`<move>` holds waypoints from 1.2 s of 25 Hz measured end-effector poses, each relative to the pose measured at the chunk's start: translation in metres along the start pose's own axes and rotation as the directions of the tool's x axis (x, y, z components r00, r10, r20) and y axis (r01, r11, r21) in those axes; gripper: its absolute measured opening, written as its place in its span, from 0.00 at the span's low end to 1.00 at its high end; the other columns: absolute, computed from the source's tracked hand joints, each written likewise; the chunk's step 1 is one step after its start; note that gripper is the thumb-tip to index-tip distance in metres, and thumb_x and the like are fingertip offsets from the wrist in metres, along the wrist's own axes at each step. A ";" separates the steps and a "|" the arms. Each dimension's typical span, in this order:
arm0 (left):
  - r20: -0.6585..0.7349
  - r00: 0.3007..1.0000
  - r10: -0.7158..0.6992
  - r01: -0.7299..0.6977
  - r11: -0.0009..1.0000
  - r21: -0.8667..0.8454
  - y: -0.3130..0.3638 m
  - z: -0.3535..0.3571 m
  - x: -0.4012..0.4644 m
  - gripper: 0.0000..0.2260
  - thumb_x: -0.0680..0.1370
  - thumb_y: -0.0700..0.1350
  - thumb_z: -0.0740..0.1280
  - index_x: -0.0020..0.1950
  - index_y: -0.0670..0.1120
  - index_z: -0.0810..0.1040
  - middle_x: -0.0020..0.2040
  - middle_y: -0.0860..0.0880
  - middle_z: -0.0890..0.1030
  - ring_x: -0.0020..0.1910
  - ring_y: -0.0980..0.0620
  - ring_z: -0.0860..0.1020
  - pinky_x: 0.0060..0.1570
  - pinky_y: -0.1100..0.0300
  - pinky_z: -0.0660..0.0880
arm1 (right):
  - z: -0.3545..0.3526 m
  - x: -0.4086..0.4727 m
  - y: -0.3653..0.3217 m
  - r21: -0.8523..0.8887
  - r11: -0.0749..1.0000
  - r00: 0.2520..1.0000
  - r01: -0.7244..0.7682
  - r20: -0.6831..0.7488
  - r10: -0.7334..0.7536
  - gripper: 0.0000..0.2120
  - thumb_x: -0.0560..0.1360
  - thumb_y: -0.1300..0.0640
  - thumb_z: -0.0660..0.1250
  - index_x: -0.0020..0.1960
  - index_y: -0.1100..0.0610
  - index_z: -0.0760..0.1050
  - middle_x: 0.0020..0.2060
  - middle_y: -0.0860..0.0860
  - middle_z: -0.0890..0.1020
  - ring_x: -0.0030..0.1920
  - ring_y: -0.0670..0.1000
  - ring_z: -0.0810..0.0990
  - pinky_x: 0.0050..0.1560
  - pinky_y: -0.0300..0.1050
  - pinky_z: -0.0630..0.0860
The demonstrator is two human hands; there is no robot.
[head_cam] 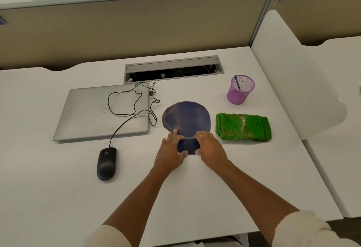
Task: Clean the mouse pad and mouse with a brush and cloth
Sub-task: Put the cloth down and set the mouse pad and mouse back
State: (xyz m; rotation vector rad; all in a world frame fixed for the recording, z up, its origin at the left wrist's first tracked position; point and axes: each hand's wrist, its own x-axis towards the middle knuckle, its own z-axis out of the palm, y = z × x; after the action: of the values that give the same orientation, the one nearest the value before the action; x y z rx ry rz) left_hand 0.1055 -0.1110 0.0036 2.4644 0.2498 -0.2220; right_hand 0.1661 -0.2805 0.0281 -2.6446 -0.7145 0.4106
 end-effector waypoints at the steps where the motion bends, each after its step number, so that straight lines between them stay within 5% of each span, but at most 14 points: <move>1: 0.001 1.000 -0.005 0.005 1.000 0.001 0.002 -0.003 0.009 0.23 0.78 0.49 0.73 0.71 0.52 0.71 0.82 0.48 0.59 0.80 0.45 0.58 0.77 0.50 0.58 | -0.002 0.006 0.001 0.007 1.000 1.000 -0.010 0.000 0.010 0.26 0.74 0.60 0.69 0.71 0.59 0.68 0.69 0.52 0.72 0.69 0.53 0.68 0.66 0.45 0.68; 15: 0.037 0.999 0.005 -0.005 1.000 -0.002 0.006 -0.008 0.027 0.24 0.78 0.50 0.72 0.71 0.51 0.71 0.82 0.46 0.59 0.81 0.45 0.58 0.79 0.48 0.53 | -0.010 0.024 0.002 0.008 0.998 0.998 -0.063 0.016 0.063 0.24 0.74 0.61 0.69 0.68 0.58 0.70 0.64 0.53 0.75 0.64 0.53 0.74 0.60 0.46 0.74; 18: 0.070 0.997 0.024 -0.023 1.000 -0.002 0.006 -0.015 0.025 0.29 0.78 0.52 0.72 0.76 0.50 0.66 0.81 0.47 0.61 0.77 0.45 0.64 0.75 0.51 0.62 | -0.013 0.023 -0.007 -0.034 0.996 0.996 -0.085 -0.011 0.085 0.23 0.72 0.58 0.72 0.65 0.57 0.72 0.61 0.53 0.77 0.60 0.55 0.76 0.59 0.46 0.75; 20: 0.037 0.999 0.040 -0.040 0.999 -0.021 0.004 -0.021 0.019 0.32 0.79 0.54 0.71 0.79 0.50 0.63 0.81 0.49 0.62 0.76 0.45 0.67 0.72 0.51 0.68 | -0.012 0.021 -0.023 -0.037 0.995 0.994 -0.098 -0.049 0.096 0.26 0.73 0.55 0.74 0.68 0.56 0.70 0.64 0.53 0.76 0.63 0.55 0.74 0.64 0.47 0.72; 24: -0.044 0.993 0.107 -0.107 0.994 0.005 -0.017 -0.039 -0.015 0.30 0.82 0.54 0.67 0.82 0.53 0.59 0.82 0.52 0.60 0.81 0.52 0.57 0.76 0.51 0.62 | 0.008 0.013 -0.075 0.042 0.998 0.986 -0.052 -0.155 0.058 0.26 0.77 0.56 0.69 0.73 0.56 0.66 0.70 0.53 0.72 0.70 0.54 0.70 0.69 0.46 0.67; 30: -0.123 0.990 0.072 -0.074 0.997 -0.013 -0.091 -0.079 -0.075 0.28 0.83 0.51 0.65 0.82 0.52 0.59 0.82 0.54 0.59 0.82 0.56 0.54 0.78 0.54 0.59 | 0.055 0.010 -0.168 0.121 0.993 0.997 -0.011 -0.075 0.020 0.28 0.81 0.51 0.63 0.78 0.52 0.59 0.76 0.51 0.64 0.75 0.53 0.65 0.73 0.47 0.63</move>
State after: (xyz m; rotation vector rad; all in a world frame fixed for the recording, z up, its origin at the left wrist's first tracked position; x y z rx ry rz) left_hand 0.0196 -0.0010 0.0283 2.4676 0.2123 -0.0366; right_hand 0.0831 -0.1252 0.0478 -2.5387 -0.6259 0.3445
